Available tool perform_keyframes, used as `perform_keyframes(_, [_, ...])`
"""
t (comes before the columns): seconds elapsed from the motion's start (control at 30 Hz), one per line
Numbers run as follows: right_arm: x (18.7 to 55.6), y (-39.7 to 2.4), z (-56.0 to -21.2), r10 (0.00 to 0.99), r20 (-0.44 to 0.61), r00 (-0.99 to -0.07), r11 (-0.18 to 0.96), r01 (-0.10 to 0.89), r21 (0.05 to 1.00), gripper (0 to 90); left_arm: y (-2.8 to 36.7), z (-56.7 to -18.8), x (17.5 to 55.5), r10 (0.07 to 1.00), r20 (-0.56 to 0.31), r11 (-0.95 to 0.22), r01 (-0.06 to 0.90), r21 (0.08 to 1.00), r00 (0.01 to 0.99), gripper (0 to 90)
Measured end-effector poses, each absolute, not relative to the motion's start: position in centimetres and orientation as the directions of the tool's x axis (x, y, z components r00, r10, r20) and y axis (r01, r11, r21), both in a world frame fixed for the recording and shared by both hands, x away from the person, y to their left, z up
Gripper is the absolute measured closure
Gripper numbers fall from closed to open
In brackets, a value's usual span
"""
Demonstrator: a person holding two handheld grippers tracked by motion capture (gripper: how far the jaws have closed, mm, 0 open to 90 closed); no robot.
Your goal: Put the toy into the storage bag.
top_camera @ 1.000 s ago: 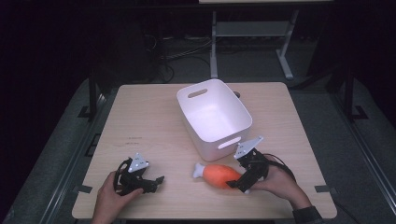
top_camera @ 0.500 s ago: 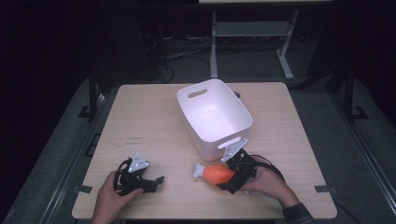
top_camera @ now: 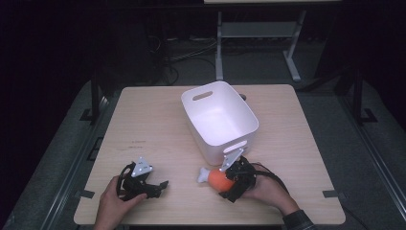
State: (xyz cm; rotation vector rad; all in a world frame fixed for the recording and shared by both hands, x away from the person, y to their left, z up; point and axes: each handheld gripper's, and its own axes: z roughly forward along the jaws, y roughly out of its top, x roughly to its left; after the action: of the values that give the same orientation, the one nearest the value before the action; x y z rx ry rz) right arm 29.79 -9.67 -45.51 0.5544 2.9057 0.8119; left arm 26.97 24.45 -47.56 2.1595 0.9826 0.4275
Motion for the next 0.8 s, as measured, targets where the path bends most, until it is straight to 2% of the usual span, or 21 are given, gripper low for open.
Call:
perform_keyframes(0.03, [29.77,-9.67,-45.5,0.361,0.022,-0.933,0.794,0.319,0.517,7.2,24.47,-47.55,26.98,0.754,0.007,-0.457,0.518,0.723,0.656,12.8])
perform_keyframes(0.07, [29.77,-9.68,-45.48,0.36,0.024,-0.932,0.794,0.32,0.517,12.3,24.45,-47.56,26.97,0.755,0.005,-0.454,0.519,0.724,0.655,12.8])
perform_keyframes(0.2, [29.7,-9.77,-45.38,0.356,0.022,-0.934,0.793,0.314,0.522,16.6,24.45,-47.56,26.97,0.755,0.004,-0.454,0.519,0.724,0.655,12.8])
perform_keyframes(0.4, [29.6,-10.03,-45.1,0.345,0.011,-0.939,0.79,0.296,0.537,28.6,24.43,-47.57,26.97,0.757,0.003,-0.451,0.519,0.726,0.653,12.8])
perform_keyframes(0.8, [29.3,-10.29,-44.81,0.334,0.029,-0.942,0.786,0.296,0.543,28.4,24.43,-47.57,26.97,0.757,0.003,-0.451,0.519,0.726,0.654,12.8])
